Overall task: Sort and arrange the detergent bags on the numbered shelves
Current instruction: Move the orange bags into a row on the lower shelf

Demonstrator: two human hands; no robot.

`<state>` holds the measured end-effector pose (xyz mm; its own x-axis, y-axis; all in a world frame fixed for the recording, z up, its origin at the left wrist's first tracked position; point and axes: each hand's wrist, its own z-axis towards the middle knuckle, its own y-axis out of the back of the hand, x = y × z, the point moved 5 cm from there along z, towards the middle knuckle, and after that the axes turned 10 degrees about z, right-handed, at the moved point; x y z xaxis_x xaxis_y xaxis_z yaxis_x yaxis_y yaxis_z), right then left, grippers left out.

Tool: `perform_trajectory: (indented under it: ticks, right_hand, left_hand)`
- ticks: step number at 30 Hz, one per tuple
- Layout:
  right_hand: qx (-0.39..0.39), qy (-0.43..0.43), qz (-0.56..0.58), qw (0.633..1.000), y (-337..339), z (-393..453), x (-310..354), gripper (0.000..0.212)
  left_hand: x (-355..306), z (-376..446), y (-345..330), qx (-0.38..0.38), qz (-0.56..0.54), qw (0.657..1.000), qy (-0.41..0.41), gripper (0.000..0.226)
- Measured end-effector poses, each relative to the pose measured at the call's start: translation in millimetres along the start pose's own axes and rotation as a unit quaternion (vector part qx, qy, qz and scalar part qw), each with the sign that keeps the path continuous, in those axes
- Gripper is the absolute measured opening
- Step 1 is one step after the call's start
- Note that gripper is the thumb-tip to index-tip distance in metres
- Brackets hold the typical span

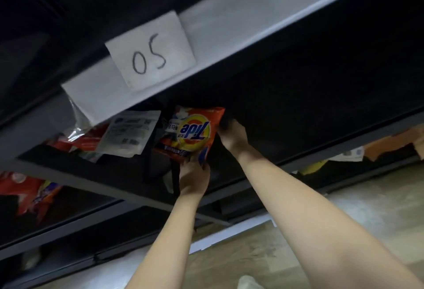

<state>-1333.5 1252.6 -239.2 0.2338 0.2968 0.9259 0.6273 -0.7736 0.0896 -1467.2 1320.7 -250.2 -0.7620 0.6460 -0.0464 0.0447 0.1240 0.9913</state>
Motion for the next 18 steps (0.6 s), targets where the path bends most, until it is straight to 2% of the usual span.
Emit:
perform_trajectory:
  ticks: [3,6,8,10,14,18]
  right_hand:
    - [-0.042,-0.067,0.130,0.988,-16,32,-12,0.021]
    - [-0.066,-0.069,0.123,0.988,-42,45,-16,0.016]
    - [-0.098,-0.061,0.103,0.988,-52,51,-18,0.021]
    - [-0.095,-0.063,0.104,0.988,-54,49,-15,0.013]
    - [-0.089,-0.079,0.137,0.984,-38,28,-20,0.014]
    - [-0.113,-0.138,0.192,0.965,-3,-10,-45,0.015]
  left_hand:
    - [5,6,-20,-0.011,-0.001,1.000,-0.008,0.043]
    - [6,7,-27,-0.012,0.025,1.000,-0.014,0.045]
    - [1,4,-27,0.008,0.028,0.999,-0.014,0.046]
    - [-1,0,-26,0.035,0.016,0.999,-0.010,0.046]
    - [0,-15,-24,0.061,-0.065,0.996,0.006,0.044]
    - [-19,-62,-12,0.005,-0.206,0.978,-0.004,0.030]
